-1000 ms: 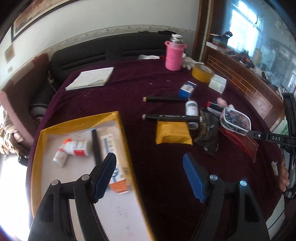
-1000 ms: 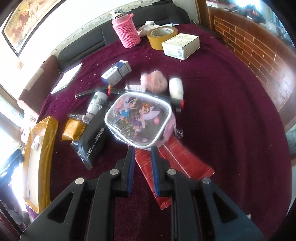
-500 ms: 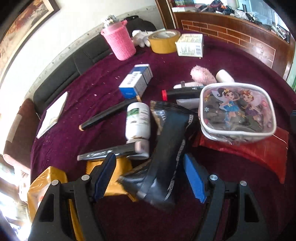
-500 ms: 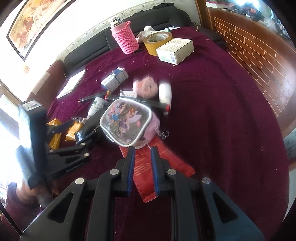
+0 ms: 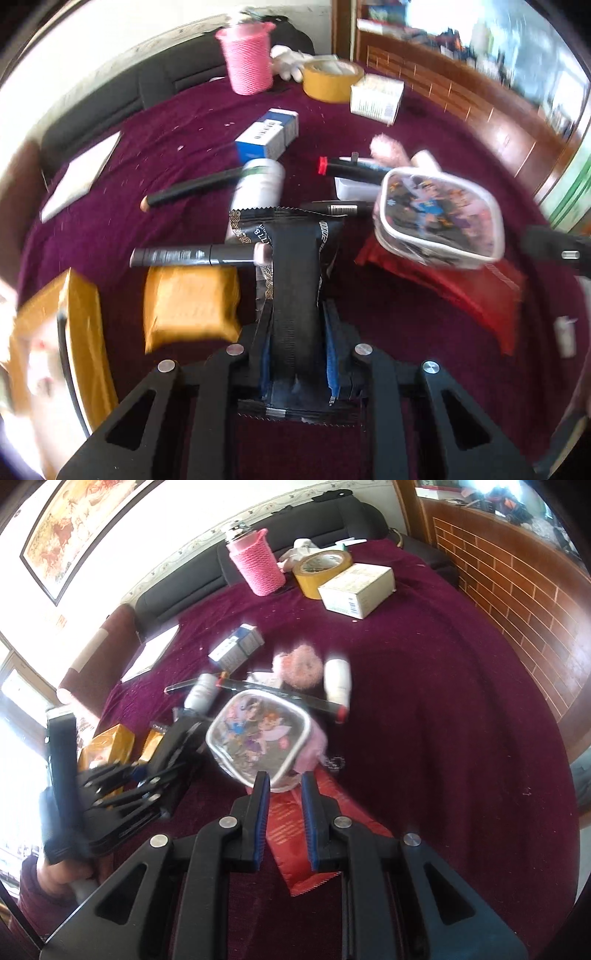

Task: Organize objects
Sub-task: 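Grasp the black pouch with the left tool while the right tool grasps a black marker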

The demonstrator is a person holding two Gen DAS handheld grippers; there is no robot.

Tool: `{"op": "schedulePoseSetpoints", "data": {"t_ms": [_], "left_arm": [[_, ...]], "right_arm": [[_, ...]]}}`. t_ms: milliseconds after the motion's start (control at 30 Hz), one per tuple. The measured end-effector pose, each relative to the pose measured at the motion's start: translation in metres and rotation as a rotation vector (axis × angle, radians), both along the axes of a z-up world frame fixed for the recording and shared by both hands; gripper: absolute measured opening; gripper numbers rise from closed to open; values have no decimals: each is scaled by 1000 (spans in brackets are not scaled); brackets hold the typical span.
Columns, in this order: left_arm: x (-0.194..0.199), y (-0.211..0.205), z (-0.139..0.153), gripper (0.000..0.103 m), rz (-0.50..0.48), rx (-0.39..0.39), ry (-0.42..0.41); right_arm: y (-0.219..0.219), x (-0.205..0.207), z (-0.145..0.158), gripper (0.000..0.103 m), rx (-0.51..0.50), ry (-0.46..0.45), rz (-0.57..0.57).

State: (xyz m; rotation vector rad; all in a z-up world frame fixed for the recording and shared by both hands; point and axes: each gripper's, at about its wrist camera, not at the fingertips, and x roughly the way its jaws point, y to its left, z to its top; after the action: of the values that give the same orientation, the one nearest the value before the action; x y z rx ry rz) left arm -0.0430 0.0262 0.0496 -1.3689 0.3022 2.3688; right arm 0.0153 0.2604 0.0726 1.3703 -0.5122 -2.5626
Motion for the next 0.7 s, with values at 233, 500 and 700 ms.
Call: {"op": "schedulePoseSetpoints", "data": {"t_ms": [233, 500, 700], "left_arm": [[47, -84, 36, 20, 114, 139, 26], [84, -166, 58, 20, 237, 197, 124], [97, -205, 60, 20, 293, 226, 164]], "right_arm": [[-54, -11, 7, 14, -28, -3, 139], [-152, -54, 2, 14, 44, -47, 327], [-217, -116, 1, 14, 190, -76, 368]]}}
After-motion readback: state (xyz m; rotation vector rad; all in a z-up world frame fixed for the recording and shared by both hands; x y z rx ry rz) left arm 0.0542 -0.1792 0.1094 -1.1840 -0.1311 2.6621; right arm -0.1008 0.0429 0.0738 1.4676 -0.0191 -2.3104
